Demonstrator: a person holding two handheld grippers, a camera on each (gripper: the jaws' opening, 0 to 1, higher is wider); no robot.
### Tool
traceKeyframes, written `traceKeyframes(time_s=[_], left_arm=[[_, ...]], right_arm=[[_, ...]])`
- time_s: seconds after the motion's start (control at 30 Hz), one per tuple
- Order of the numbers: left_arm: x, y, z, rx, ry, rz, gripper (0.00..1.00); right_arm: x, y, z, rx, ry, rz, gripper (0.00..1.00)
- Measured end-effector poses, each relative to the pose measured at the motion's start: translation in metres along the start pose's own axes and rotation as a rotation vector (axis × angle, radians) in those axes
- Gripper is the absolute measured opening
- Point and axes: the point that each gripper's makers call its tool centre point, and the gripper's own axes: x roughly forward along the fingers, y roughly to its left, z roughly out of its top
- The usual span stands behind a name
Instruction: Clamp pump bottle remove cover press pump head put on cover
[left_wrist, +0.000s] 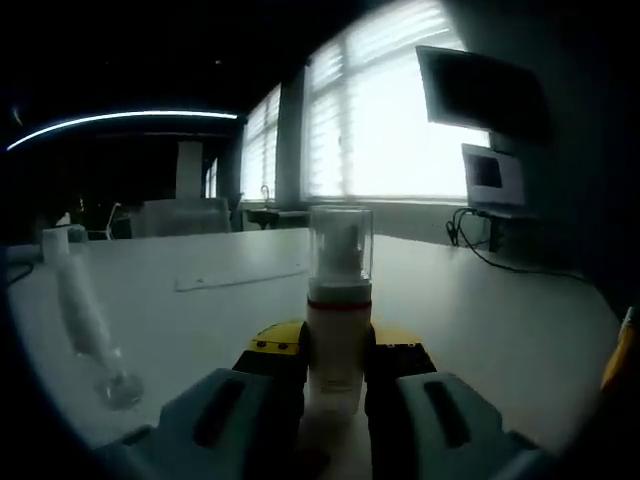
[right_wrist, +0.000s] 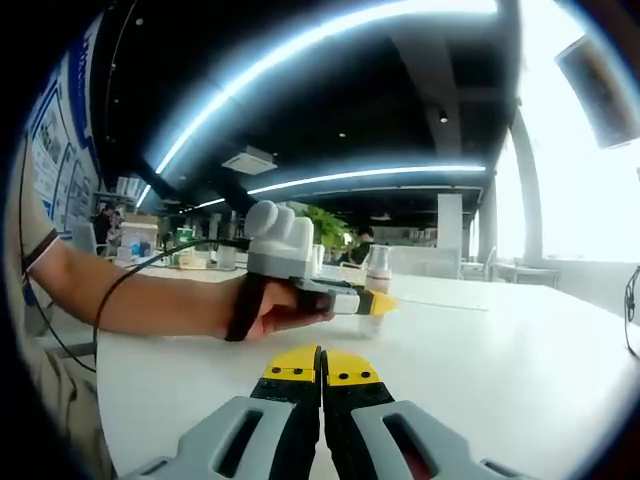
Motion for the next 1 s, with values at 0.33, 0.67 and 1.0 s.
traceKeyframes(time_s=[0.33, 0.67, 1.0], left_arm=[[-0.001, -0.001, -0.001, -0.017, -0.020, -0.015, 0.13], [-0.001, -0.006, -0.007, 0.016, -0.002, -0.034, 0.22], [-0.005, -0.009, -0.003, 0.005, 0.006, -0.061, 0.22]], right_arm=[[0.001, 0.000, 0.000, -0.010, 0.003, -0.002, 0.00], [0.001, 0.001, 0.000, -0.013, 0.003, -0.001, 0.00], [0.000, 0.000, 0.001, -0.013, -0.005, -0.005, 0.00]])
